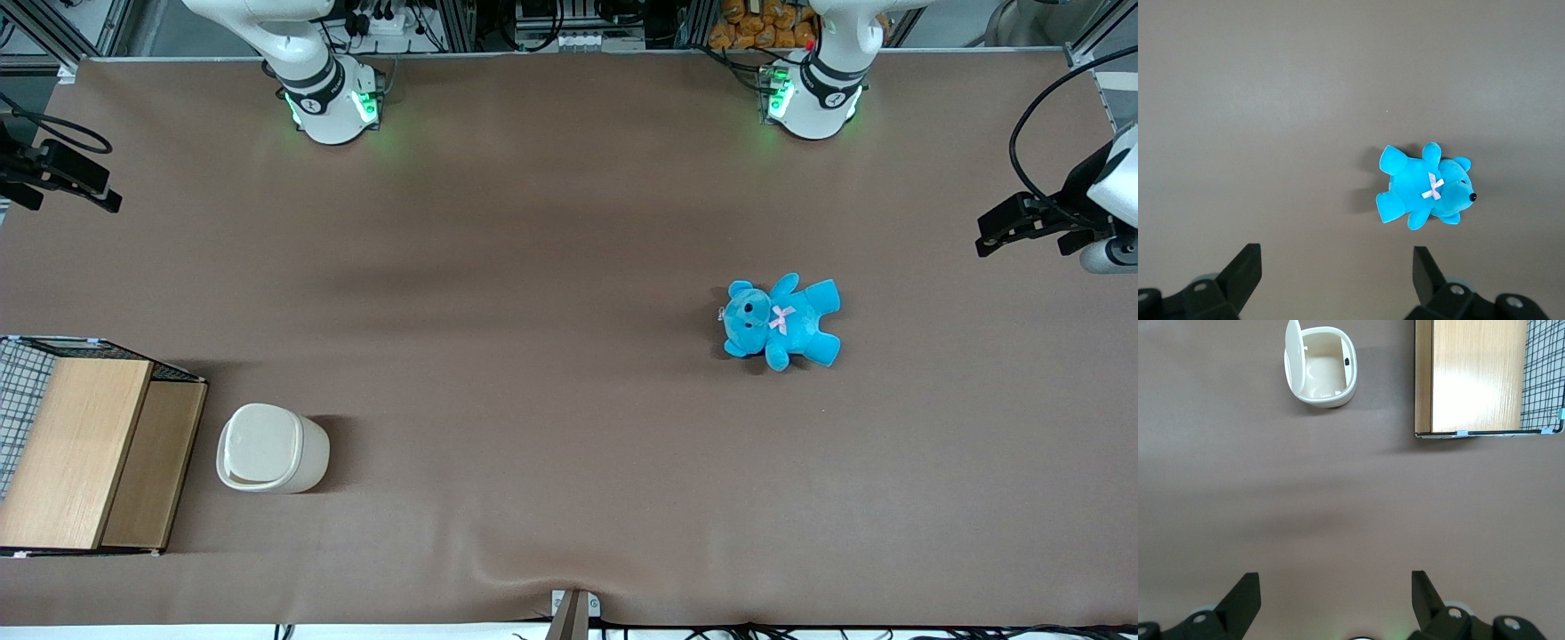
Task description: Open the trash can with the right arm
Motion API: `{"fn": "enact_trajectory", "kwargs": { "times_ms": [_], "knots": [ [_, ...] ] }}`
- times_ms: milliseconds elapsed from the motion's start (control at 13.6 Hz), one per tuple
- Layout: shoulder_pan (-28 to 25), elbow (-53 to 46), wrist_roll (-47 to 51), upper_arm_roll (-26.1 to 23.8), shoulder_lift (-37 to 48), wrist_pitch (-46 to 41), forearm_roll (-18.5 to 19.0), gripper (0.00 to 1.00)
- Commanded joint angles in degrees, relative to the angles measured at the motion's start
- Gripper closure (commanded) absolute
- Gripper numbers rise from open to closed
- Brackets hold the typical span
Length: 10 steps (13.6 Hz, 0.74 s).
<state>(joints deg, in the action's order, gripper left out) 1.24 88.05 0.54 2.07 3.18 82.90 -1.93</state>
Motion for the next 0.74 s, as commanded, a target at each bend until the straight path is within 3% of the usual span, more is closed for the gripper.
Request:
{"fn": "enact_trajectory", "kwargs": {
  "times_ms": [0,663],
  "knots": [
    [-0.2,-0.8,-0.4,0.1,-0.4,-0.3,-0.7,0.00],
    [-0.3,-0.2,-0.2,0.0,-2.3,-0.4,-2.2,0.00]
  ]
}}
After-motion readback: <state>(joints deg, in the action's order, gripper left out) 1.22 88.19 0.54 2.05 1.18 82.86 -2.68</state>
